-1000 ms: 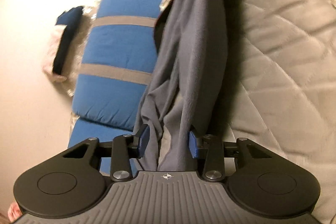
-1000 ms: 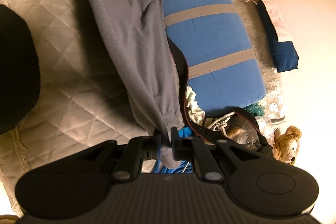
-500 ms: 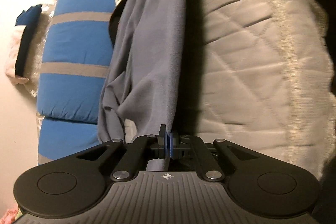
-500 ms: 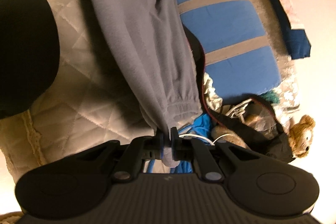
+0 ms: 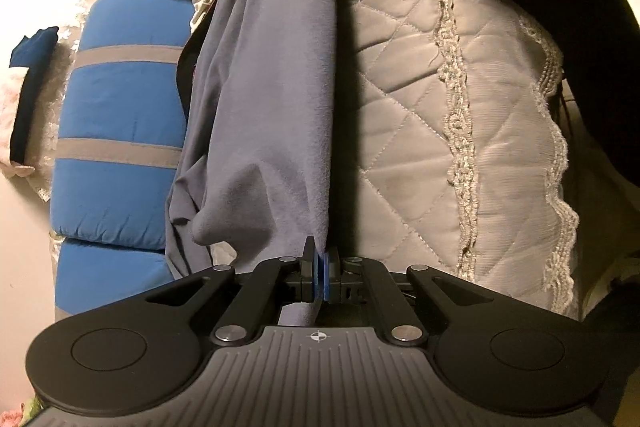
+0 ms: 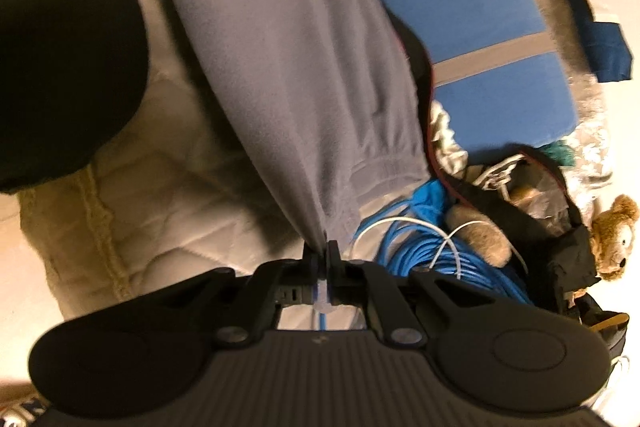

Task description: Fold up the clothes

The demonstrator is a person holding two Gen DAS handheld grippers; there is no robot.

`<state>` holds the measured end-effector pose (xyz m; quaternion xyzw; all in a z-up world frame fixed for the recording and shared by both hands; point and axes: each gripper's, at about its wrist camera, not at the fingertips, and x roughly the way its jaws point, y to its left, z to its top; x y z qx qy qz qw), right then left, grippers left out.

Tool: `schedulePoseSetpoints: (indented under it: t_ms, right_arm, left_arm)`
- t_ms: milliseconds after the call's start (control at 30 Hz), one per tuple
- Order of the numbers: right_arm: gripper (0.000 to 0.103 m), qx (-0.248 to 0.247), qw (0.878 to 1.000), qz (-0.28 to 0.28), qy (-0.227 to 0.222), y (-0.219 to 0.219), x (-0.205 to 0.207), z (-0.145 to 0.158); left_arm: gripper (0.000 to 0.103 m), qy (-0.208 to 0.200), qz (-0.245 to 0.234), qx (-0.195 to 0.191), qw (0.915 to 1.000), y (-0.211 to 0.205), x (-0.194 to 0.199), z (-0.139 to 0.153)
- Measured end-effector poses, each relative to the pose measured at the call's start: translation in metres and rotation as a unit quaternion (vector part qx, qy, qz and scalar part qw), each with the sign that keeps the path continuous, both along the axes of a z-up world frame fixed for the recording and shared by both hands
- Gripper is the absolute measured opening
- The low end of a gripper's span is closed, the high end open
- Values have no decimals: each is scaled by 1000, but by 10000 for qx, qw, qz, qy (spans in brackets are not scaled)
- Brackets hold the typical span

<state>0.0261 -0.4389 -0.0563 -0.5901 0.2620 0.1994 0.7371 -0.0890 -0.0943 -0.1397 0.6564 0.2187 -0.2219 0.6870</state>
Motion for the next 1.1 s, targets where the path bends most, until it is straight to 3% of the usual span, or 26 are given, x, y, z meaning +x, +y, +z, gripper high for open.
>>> schedulePoseSetpoints:
  t_ms: [33,100,133,167,200,300,433,533,633,800,933,1100]
  right_arm:
    - [33,-61,10000,-5,28,2,0,-3]
    - [69,-71,9999,-31,72,4,-2,-3]
    - [77,-11,10000,-5,20,5,-5,1]
    - [88,60,10000,-5,-65,6,-7,7]
    - [89,129,9998,-22,-154,7,-8,14]
    - [96,400,9980,-102,-468,17,-14,38]
    - [103,864,9921,-246,-877,37,-21,74]
    - [103,1341,9853,-389,-981,61,-24,95]
    - [103,1956,9744,-540,-970,91,-27,109]
    - [103,2996,9499,-669,-583,148,-32,115]
    - [103,3920,9149,-960,-61,199,-26,108]
    - [103,4284,8916,-1464,42,265,-9,77]
  left_arm:
    - [5,-64,2,41,10000,0,1,-2]
    - [11,-187,20,137,9997,1,2,-6]
    - [16,-232,40,184,9996,3,2,-7]
    - [34,-269,71,185,9994,5,3,-6]
    - [44,-364,74,134,9992,9,3,-5]
    - [60,-440,215,-35,9988,17,7,5]
    - [64,-355,585,-426,9967,30,13,26]
    - [65,-191,904,-890,9917,39,14,49]
    - [66,-313,1151,-1187,9857,56,11,70]
    - [70,-541,1666,-1680,9701,88,14,93]
    - [70,-570,1939,-2094,9567,108,20,99]
    - [70,-470,1861,-2547,9478,110,39,92]
